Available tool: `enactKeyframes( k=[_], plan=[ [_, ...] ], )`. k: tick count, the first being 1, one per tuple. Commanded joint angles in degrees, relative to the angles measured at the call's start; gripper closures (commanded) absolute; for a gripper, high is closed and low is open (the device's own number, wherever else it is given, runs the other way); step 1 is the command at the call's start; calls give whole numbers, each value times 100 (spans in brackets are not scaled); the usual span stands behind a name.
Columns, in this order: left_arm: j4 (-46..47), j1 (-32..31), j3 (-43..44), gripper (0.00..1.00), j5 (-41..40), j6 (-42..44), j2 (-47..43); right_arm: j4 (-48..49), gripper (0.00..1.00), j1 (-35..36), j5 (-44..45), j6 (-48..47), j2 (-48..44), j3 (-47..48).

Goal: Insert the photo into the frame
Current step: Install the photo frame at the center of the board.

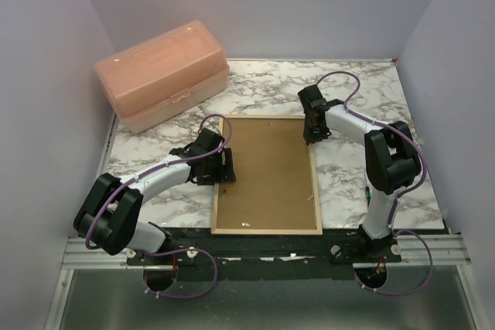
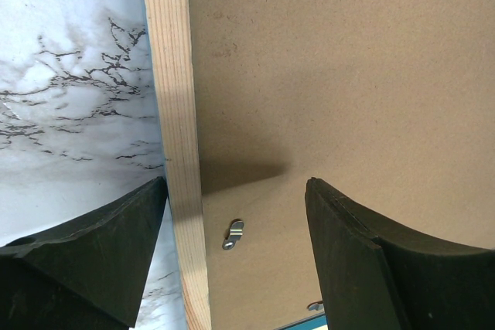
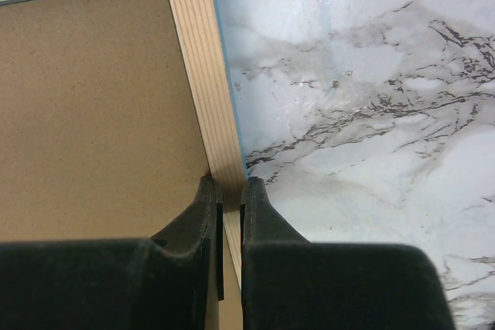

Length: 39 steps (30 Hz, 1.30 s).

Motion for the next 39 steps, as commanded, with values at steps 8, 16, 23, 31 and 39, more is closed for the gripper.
enactKeyframes(
  k=[8, 16, 23, 31, 39],
  plan=[
    [-24, -92, -378, 16, 359, -115, -50, -67, 37, 113, -395, 388, -845, -647],
    [359, -88, -729, 10, 556, -319, -250, 172, 3, 58, -998, 810, -1928, -1540],
    [687, -161, -773, 12, 937, -411, -25, 475, 2, -31, -1540, 1228, -2764, -2748],
    [351, -362, -670, 11, 459, -390, -156, 463, 2, -181, -1525, 1206, -2783, -3104],
    [-137, -749, -702, 11, -333, -419, -253, 547, 2, -200, -1566, 1205, -2680, -3193]
  ],
)
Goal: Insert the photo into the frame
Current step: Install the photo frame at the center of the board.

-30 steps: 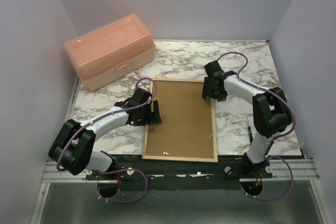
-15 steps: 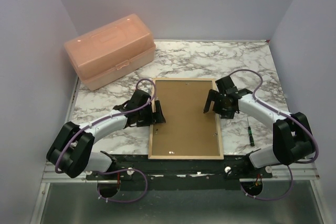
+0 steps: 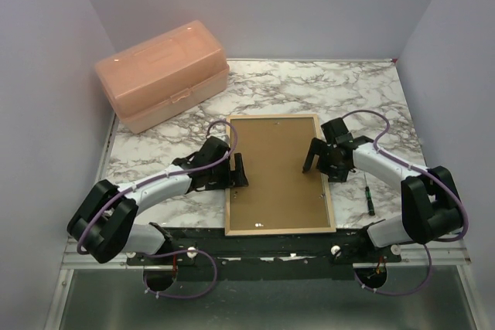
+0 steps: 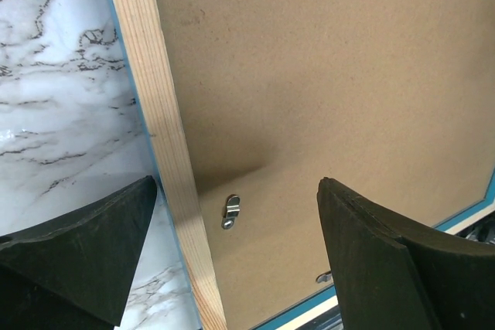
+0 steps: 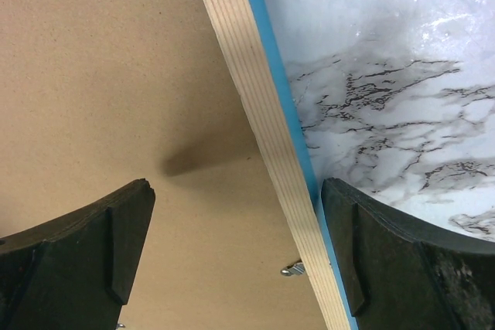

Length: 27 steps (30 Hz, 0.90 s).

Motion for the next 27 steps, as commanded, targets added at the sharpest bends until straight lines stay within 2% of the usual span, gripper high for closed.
enactKeyframes(
  k=[1, 9, 18, 27],
  plan=[
    [-1025, -305, -215, 12, -664, -73, 111, 179, 2, -30, -121, 95, 29, -155],
    [-1784, -874, 291, 23, -1598, -305, 671, 273, 2, -39, -157, 91, 86, -294],
    [-1866, -1090, 232, 35, -1651, -408, 739, 269, 2, -39, -166, 88, 128, -285],
    [-2523, -1384, 504, 38, -2238, -522, 877, 239, 2, -39, -92, 74, 71, -389]
  ],
)
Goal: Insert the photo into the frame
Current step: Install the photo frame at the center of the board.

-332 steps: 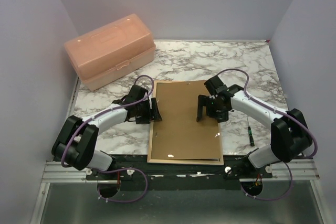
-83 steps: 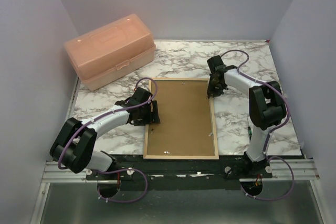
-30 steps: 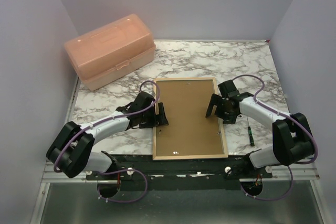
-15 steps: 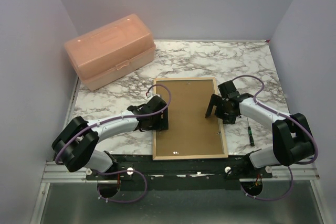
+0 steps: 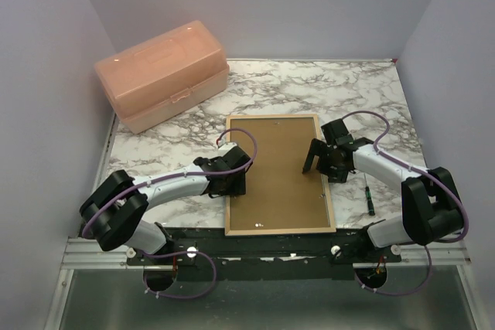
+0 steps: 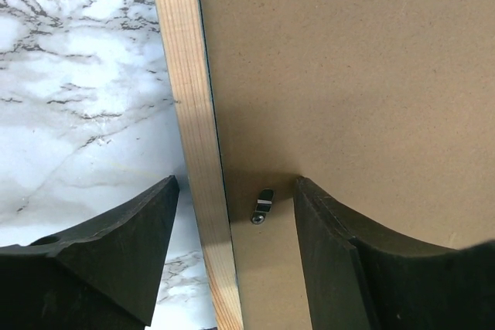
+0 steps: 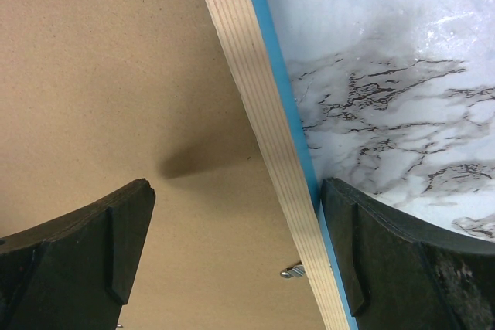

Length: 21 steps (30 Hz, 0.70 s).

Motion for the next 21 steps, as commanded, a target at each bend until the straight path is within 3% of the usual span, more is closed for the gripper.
enactKeyframes(
  k=[1, 5, 10, 14, 21],
  plan=[
    [-1280, -190, -103, 38, -329, -160, 404, 79, 2, -32, -44, 61, 84, -283],
    [-1293, -314, -40, 41, -390, -242, 534, 45, 2, -30, -41, 45, 44, -297],
    [-1285, -393, 9, 78, -326, -272, 672, 45, 2, -30, -64, 40, -19, -309],
    [-1213, -398, -46, 98, -252, -252, 633, 37, 2, -30, -79, 30, -10, -282],
    [-863, -399, -201, 100, 148, -170, 449, 87, 2, -37, -103, 40, 25, -254]
  ],
)
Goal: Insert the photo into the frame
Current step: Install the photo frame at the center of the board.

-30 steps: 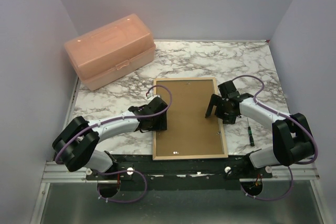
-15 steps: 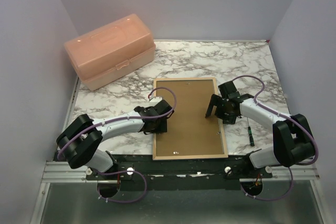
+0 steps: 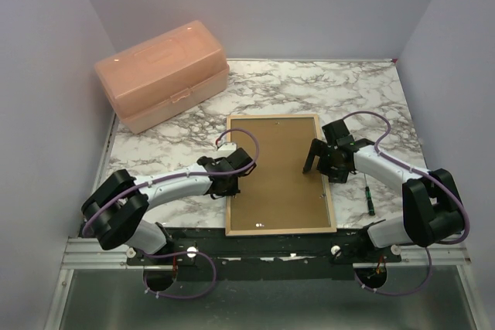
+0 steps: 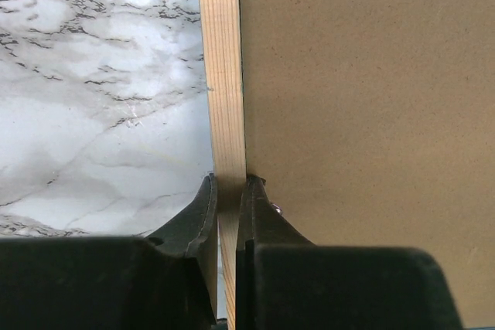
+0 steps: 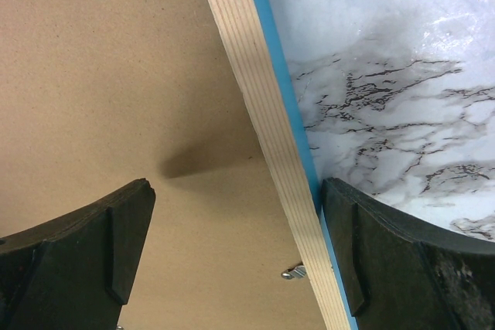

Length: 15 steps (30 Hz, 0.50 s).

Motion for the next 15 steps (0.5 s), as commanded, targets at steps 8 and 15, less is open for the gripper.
enactKeyframes(
  k=[8, 15],
  plan=[
    [-101, 114, -533, 77, 1015, 130, -383, -9, 2, -41, -221, 45, -17, -180],
    [584, 1128, -874, 40, 2077, 359, -1242, -120, 1, -124, -315, 34, -227, -166]
  ],
)
